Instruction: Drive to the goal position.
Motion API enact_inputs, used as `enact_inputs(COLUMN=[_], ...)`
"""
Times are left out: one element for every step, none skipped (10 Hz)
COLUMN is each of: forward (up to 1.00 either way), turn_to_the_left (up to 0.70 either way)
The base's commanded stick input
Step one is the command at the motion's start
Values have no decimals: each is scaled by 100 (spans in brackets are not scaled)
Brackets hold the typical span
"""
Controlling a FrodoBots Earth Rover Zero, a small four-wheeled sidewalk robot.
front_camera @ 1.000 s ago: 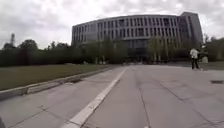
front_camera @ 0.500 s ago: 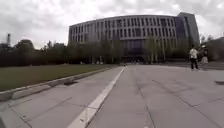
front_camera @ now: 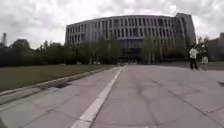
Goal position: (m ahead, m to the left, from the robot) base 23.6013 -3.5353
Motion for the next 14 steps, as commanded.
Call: enact_inputs(forward=[70,70,70,70,70,70,70,70,70,70,68,45,45,45], turn_to_the_left=[-14,-14,-14,-14,-14,-14,-14,-14,-14,-14,-15,-27,-27,-27])
